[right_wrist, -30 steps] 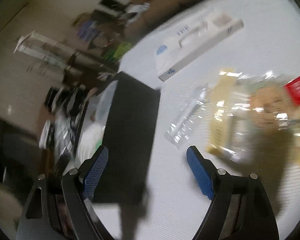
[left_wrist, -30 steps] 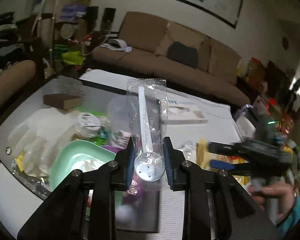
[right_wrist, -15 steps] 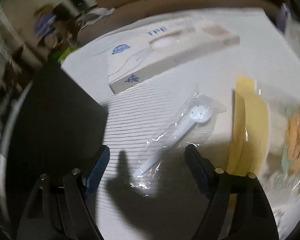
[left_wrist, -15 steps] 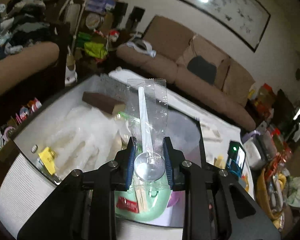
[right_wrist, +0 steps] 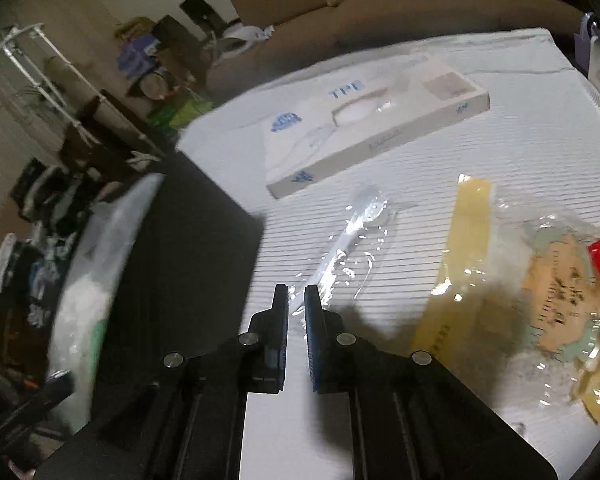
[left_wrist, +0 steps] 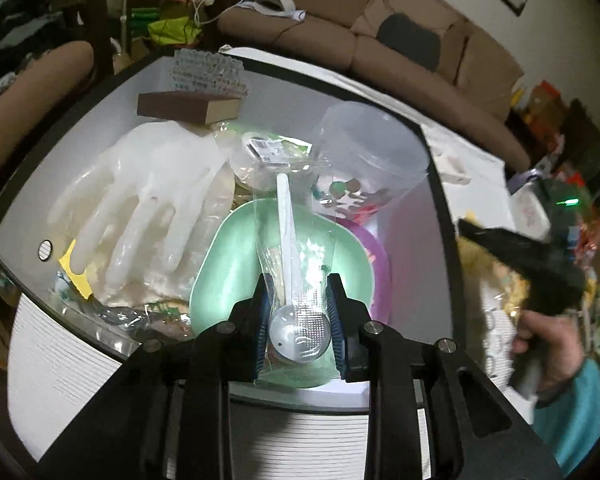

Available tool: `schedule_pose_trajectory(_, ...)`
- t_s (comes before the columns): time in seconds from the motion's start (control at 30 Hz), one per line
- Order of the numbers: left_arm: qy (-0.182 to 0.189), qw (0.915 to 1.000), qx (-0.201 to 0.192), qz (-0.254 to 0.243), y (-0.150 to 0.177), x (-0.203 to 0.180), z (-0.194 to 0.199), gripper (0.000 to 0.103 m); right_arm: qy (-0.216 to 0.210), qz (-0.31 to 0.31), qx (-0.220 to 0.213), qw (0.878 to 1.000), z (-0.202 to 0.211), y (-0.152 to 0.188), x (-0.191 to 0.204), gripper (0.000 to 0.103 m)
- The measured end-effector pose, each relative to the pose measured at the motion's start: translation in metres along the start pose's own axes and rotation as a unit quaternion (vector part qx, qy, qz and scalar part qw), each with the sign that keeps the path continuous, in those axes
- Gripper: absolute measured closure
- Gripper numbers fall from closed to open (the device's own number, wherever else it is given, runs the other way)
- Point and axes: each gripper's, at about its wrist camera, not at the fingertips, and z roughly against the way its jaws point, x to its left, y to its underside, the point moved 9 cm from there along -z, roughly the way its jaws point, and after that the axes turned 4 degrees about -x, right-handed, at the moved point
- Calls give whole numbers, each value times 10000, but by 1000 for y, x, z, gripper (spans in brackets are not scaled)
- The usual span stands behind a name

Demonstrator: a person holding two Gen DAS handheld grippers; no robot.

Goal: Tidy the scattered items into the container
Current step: 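Carry the bagged spoon into the box while the right tool grasps another bagged spoon, then carry the bagged spoon with the right tool into the box and release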

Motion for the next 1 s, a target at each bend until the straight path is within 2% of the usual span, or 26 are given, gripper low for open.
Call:
schedule_pose_trajectory(0.1, -198, 9996, 39, -178, 2, -3, -3, 78, -54, 97, 30, 9999, 12, -5, 10, 96)
schedule_pose_trajectory(0.2, -332, 9988, 143, -338, 5, -8, -8, 78, 40, -135, 308, 9994, 6, -7, 10, 91)
schedule_pose_trajectory(0.23, -327, 9987, 201, -328, 6, -10, -10, 78, 153, -241, 434, 9986, -2, -7, 8, 81)
schedule_pose_trajectory(0.27, -326, 9989, 214, -276, 5, -10, -10, 72, 272, -347, 566, 9974, -11, -7, 6, 71)
schedule_pose_trajectory(0.3, -307, 9992, 189, -179, 3, -9, -8, 66, 395, -442, 660, 9961, -21, -7, 3, 52)
schedule_pose_trajectory(0.33, -296, 9995, 99, -79, -1, -7, -3, 52, 577, -510, 709, 9945, -31, -8, 0, 46)
schedule_pose_trajectory(0.37, -312, 9995, -31, 10, -5, -3, 3, 34, 771, -571, 699, 9929, -40, -11, -4, 46)
schedule_pose_trajectory(0.4, -310, 9992, -212, 145, -11, 3, 10, 29, 898, -621, 645, 9919, -46, -14, -6, 46)
schedule_pose_trajectory(0.47, -116, 9970, -542, 534, -22, 16, 24, 27, 1122, -611, 495, 9906, -54, -21, -9, 45)
schedule_pose_trajectory(0.53, 73, 9914, -852, 993, -30, 32, 37, 27, 1427, -503, 466, 9874, -63, -24, -13, 36)
schedule_pose_trajectory(0.6, -11, 9873, -1046, 1196, -36, 45, 44, 27, 1709, -348, 589, 9829, -77, -22, -18, 35)
schedule_pose_trajectory(0.67, -11, 9860, -1078, 1274, -39, 51, 46, 27, 1937, -47, 650, 9789, -87, -18, -21, 31)
schedule_pose_trajectory(0.73, -5, 9859, -1048, 1308, -39, 53, 44, 27, 2160, 500, 622, 9731, -94, -17, -15, 36)
schedule_pose_trajectory(0.77, 7, 9862, -1022, 1303, -38, 53, 43, 27, 2223, 722, 577, 9706, -95, -16, -11, 47)
schedule_pose_trajectory(0.8, 21, 9867, -995, 1286, -37, 53, 42, 27, 2196, 958, 527, 9695, -96, -16, -7, 71)
schedule_pose_trajectory(0.87, 49, 9878, -947, 1237, -36, 50, 40, 27, 1974, 1158, 526, 9720, -97, -13, 0, 93)
schedule_pose_trajectory(1.0, 112, 9886, -941, 1169, -35, 43, 38, 27, 1549, 1189, 469, 9796, -81, -13, 8, 96)
